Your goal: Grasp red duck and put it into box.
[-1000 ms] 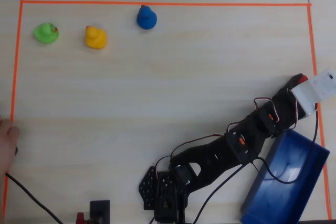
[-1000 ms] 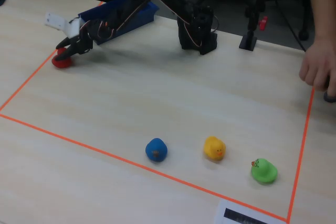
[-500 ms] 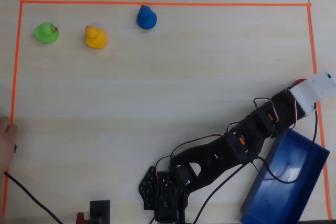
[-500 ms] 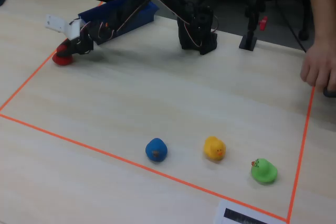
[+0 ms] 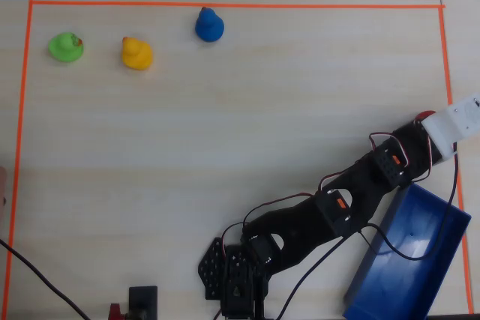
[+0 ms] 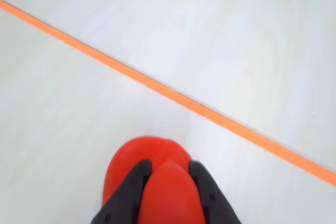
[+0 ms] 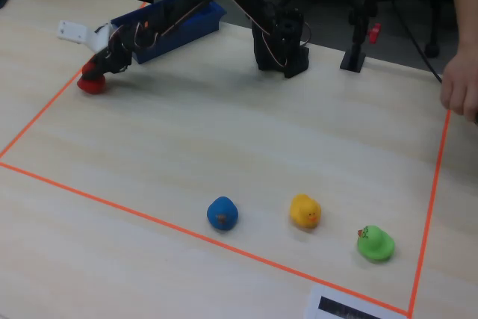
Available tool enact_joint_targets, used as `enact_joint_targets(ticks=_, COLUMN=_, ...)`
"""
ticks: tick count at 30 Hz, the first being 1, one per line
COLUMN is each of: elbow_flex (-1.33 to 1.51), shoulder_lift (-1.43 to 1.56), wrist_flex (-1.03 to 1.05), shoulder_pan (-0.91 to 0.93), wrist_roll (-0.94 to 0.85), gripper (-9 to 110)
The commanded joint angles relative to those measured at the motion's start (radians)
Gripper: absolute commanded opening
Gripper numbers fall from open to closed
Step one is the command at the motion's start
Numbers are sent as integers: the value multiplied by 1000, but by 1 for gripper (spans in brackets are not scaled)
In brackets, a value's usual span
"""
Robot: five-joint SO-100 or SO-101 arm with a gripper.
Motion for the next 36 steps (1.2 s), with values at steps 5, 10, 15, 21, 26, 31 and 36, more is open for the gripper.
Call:
enact_joint_targets(ticks=5, elbow_flex=-69, shoulder_lift=229, wrist_flex=121, shoulder_pan=-28, wrist_roll=94, gripper=0)
enact_joint_targets(ticks=10, elbow_flex=-67, shoulder_lift=360, wrist_flex=252, shoulder_pan=-2, wrist_roll=121, gripper=0)
enact_joint_targets(ticks=15, elbow_flex=-58, shoulder_lift=491, wrist_flex=377, shoulder_pan=61, wrist_roll=153, gripper=0)
enact_joint_targets(ticks=21, elbow_flex=-32, shoulder_lift=629, wrist_flex=548, shoulder_pan=172, wrist_roll=155, gripper=0)
enact_joint_targets(ticks=26, elbow_flex=20, shoulder_lift=744, wrist_flex=675, shoulder_pan=270, wrist_roll=164, gripper=0)
enact_joint_targets(ticks=31, elbow_flex=143, shoulder_lift=856, wrist_flex=724, shoulder_pan=345, wrist_roll=138, gripper=0)
enact_joint_targets(ticks=36, elbow_flex=279, shoulder_lift=923, wrist_flex=713, shoulder_pan=436, wrist_roll=89, gripper=0)
